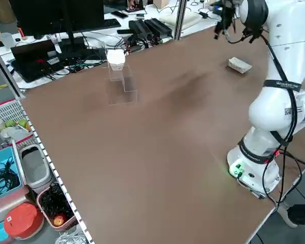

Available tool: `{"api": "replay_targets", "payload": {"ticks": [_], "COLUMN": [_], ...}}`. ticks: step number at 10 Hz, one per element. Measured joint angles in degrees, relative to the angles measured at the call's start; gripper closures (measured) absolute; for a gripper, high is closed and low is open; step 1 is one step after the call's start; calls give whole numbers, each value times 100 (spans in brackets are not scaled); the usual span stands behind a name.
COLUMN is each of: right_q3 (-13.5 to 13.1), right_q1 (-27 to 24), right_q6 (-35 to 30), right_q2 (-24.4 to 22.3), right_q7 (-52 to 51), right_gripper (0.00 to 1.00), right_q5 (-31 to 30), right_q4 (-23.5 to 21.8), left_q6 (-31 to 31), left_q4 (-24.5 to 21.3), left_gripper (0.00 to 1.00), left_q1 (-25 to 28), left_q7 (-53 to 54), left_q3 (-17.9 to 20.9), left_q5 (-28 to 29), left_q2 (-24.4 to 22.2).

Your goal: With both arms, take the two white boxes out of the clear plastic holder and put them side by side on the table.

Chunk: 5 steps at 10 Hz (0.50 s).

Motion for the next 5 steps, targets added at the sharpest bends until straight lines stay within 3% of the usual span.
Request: {"api": "replay_targets", "payload": {"ticks": [2, 5], "right_q3": [1, 3], "right_q1": [90, 293], "right_q6": [56, 78], "right_q2": [40, 118], "right_q7": [86, 104], "right_gripper": [0, 0], "right_q5": [0, -397], "right_q4": [-30, -46], "left_q6": [-495, -591], "left_q4": [-87, -721], "left_gripper": [1, 2], "left_q1": [696, 2082], "left_q7": [603, 1798], "left_q3": [18, 13], "left_q5": [23, 515], "left_q2": [-219, -573]}}
